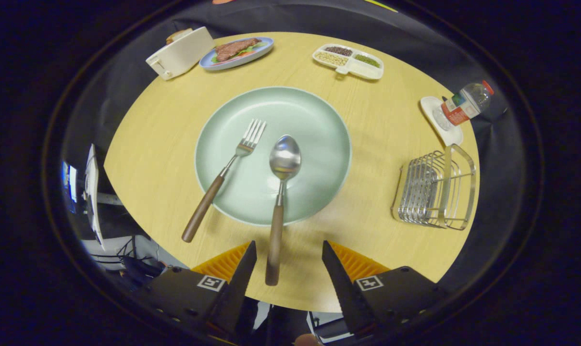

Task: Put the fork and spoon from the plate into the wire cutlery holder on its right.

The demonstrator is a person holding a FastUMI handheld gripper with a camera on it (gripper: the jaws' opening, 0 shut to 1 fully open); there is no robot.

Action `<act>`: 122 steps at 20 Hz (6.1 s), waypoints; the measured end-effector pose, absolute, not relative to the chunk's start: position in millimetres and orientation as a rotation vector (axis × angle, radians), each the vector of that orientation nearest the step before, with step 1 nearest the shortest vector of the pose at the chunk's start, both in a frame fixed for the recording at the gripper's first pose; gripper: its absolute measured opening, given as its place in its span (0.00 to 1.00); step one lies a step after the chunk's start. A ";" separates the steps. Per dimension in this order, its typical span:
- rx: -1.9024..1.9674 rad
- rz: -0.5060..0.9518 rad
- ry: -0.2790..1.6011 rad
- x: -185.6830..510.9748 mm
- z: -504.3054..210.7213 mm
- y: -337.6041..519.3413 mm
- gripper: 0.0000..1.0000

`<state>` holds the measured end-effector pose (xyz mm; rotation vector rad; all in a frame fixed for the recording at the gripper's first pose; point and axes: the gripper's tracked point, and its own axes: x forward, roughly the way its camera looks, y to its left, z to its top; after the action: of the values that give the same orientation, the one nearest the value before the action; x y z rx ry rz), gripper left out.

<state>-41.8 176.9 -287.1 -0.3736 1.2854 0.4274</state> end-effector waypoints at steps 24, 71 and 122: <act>-0.167 0.444 1.232 -14.2 -148.5 109.0 0.01; -0.054 0.388 1.293 -55.6 -173.8 214.8 0.95; 0.084 0.185 1.417 -39.8 -124.3 43.2 0.01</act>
<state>-39.8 43.2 -124.3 0.0836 1.4170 0.1848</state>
